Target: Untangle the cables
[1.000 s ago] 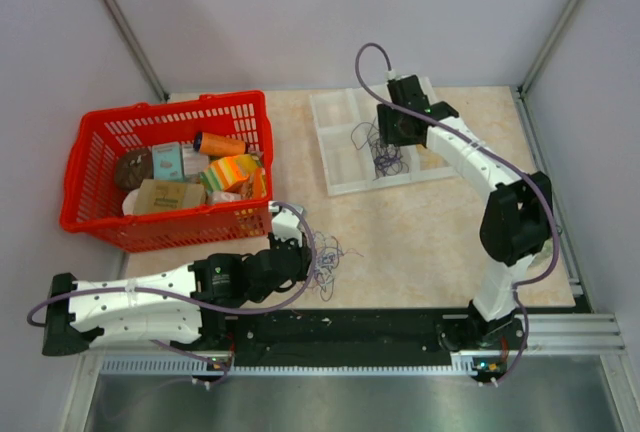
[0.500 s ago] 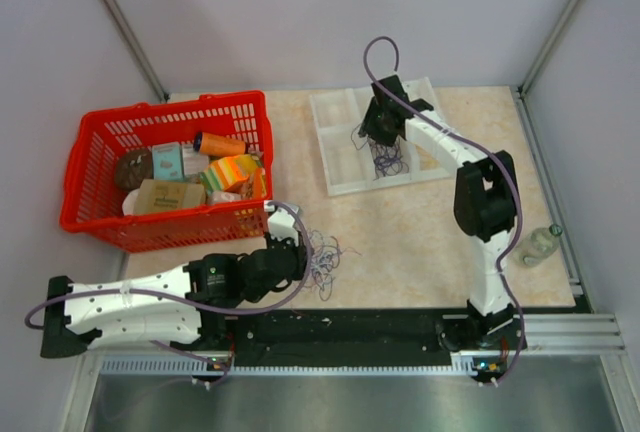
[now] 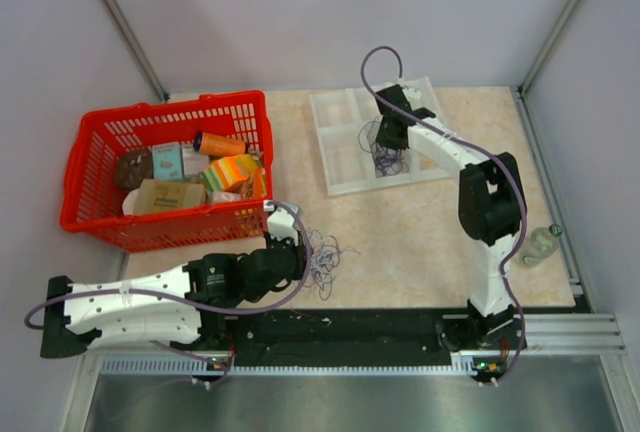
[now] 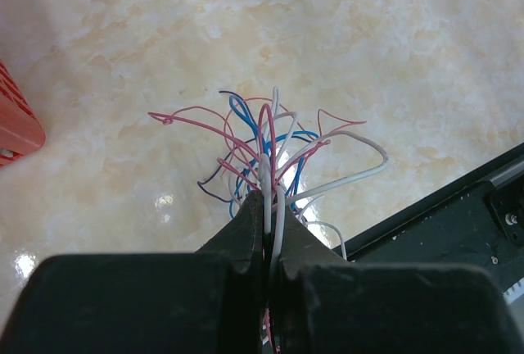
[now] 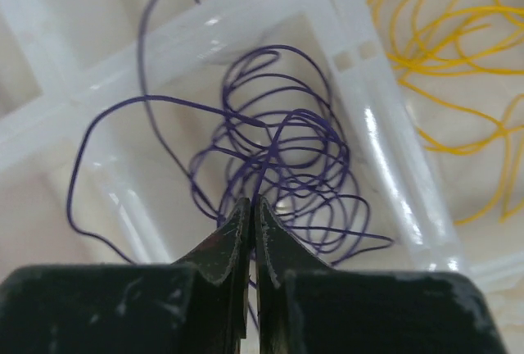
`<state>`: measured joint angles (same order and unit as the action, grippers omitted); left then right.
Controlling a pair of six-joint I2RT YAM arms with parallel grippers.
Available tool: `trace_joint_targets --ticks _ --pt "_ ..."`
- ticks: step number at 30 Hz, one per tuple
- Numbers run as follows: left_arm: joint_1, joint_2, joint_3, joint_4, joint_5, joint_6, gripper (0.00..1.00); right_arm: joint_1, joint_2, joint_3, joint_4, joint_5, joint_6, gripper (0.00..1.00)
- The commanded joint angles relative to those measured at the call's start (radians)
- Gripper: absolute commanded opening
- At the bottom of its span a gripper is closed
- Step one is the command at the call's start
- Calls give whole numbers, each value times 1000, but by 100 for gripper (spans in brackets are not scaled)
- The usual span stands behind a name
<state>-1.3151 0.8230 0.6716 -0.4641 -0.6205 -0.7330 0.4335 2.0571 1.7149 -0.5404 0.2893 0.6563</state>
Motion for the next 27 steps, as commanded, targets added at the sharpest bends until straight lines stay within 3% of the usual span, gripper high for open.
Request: trace_joint_targets --ticks 1,13,16,21,24,27 --pt "5 -18 20 38 -8 14 0 -15 -109 -77 54 133 -131 0" --pt "13 -7 25 50 10 3 0 -18 -52 -130 186 122 -374 0" --pt "13 11 32 45 18 0 0 -12 -66 -115 151 61 -380 12" --pt "14 42 26 88 34 -14 0 -1 -213 -156 38 -44 -327 52" --pt "23 74 37 123 64 3 0 -1 -335 -219 -56 -79 -301 61" --pt "37 102 52 133 83 1 0 16 -513 -413 -44 -197 -276 64"
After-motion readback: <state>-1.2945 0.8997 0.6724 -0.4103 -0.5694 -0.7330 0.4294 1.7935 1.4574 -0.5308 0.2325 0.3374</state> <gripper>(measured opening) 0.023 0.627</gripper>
